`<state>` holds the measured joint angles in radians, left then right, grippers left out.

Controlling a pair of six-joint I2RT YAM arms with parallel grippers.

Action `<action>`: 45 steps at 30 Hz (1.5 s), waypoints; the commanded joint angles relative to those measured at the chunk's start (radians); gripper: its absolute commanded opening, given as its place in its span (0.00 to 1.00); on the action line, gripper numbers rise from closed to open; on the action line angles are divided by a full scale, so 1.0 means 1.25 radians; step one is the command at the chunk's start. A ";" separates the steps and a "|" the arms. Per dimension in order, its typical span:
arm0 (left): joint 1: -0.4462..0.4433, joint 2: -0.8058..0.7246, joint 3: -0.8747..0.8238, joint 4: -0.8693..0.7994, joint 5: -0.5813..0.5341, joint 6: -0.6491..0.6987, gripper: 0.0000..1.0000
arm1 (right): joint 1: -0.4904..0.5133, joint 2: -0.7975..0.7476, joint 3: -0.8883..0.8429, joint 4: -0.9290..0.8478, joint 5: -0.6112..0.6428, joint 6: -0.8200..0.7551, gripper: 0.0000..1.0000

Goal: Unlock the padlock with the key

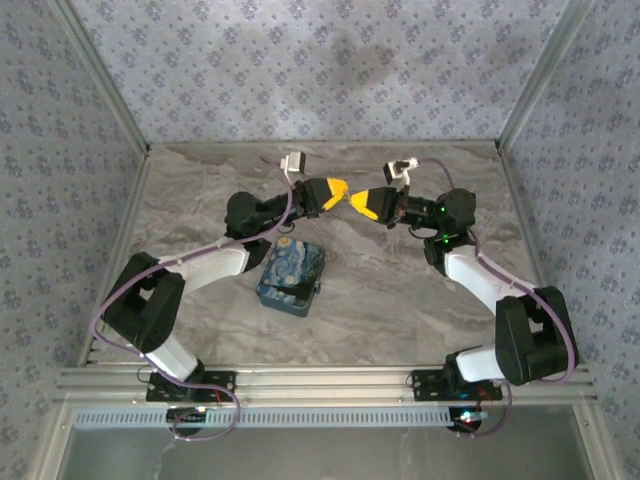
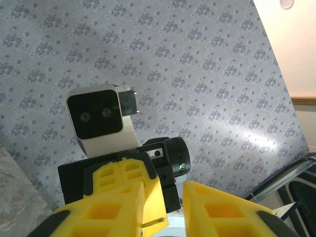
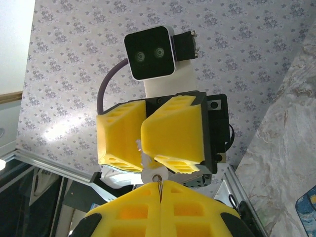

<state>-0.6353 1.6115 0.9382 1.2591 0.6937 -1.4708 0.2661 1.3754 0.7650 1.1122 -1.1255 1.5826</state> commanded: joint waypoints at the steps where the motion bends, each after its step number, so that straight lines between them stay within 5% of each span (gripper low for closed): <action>1: -0.005 -0.003 0.024 0.005 0.014 0.024 0.20 | 0.000 0.006 0.005 0.040 0.014 0.013 0.00; 10: -0.007 -0.006 0.027 -0.042 0.016 0.047 0.01 | 0.005 0.019 0.009 0.056 0.015 0.033 0.00; 15: -0.005 -0.024 0.025 -0.121 0.006 0.084 0.00 | -0.012 0.005 -0.002 -0.005 -0.005 0.005 0.20; 17: -0.004 -0.041 0.026 -0.181 0.002 0.116 0.00 | -0.026 -0.032 0.001 -0.154 -0.022 -0.088 0.31; 20: -0.001 -0.080 0.040 -0.345 -0.004 0.204 0.00 | -0.046 -0.131 0.046 -0.579 -0.008 -0.400 0.39; 22: -0.003 -0.112 0.064 -0.500 -0.017 0.291 0.00 | -0.037 -0.191 0.124 -0.943 0.081 -0.677 0.41; 24: -0.011 -0.139 0.092 -0.635 -0.036 0.380 0.00 | -0.025 -0.221 0.159 -1.083 0.151 -0.789 0.41; 28: -0.033 -0.159 0.137 -0.782 -0.075 0.472 0.00 | -0.005 -0.257 0.145 -1.091 0.246 -0.822 0.38; 34: -0.063 -0.155 0.123 -0.749 -0.108 0.448 0.00 | 0.033 -0.316 0.051 -0.876 0.354 -0.768 0.40; 45: -0.081 -0.137 0.110 -0.667 -0.115 0.395 0.00 | 0.084 -0.358 -0.030 -0.672 0.392 -0.681 0.48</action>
<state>-0.7296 1.4288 1.0832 0.3626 0.5591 -0.9577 0.3534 0.9421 0.7483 0.1596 -0.6613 0.6975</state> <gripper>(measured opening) 0.042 0.484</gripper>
